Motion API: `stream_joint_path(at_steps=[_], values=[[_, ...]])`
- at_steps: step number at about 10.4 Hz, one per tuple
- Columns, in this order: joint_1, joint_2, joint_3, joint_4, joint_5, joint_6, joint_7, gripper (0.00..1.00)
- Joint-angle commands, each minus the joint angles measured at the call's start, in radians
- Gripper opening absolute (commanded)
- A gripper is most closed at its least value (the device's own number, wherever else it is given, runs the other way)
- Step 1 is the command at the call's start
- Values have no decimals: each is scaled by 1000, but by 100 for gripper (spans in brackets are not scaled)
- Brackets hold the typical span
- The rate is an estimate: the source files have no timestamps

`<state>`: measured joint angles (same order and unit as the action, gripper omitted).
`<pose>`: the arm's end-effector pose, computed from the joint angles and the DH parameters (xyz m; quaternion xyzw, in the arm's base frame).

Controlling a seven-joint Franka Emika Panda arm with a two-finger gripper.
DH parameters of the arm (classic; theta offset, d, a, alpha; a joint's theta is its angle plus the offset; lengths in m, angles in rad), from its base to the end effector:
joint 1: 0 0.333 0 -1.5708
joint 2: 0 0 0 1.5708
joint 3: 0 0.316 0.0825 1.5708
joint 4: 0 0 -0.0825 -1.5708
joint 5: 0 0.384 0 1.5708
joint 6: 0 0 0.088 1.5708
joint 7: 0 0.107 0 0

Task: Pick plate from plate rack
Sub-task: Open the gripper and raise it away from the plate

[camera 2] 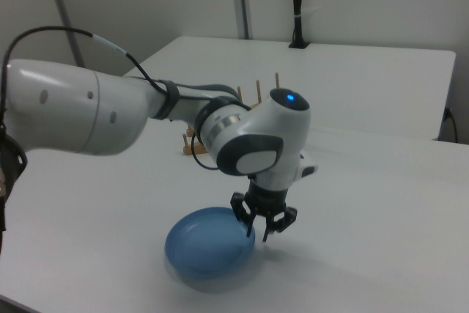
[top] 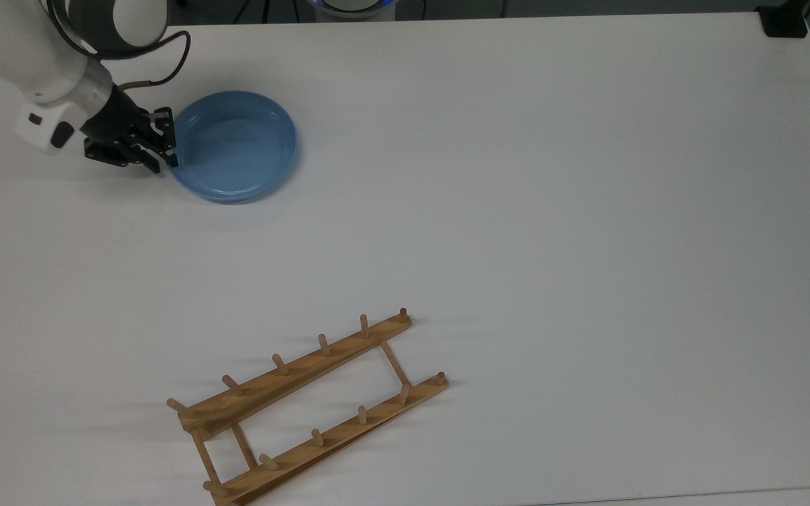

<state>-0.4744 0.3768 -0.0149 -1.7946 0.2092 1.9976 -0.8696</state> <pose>0.5582 -0.2822 0.3280 -0.9828 -0.1372 0.0117 0.1228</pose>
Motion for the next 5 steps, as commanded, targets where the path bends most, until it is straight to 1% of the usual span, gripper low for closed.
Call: stream_joint_path(at_steps=[1,3,4,5], values=[[17,-139,7,39,25,-69,143,100],[58,-224,7,118,53,-211,312,100],[89,-274,7,133,53,-248,442,100],[142,-321,6,136,41,-255,583,100]])
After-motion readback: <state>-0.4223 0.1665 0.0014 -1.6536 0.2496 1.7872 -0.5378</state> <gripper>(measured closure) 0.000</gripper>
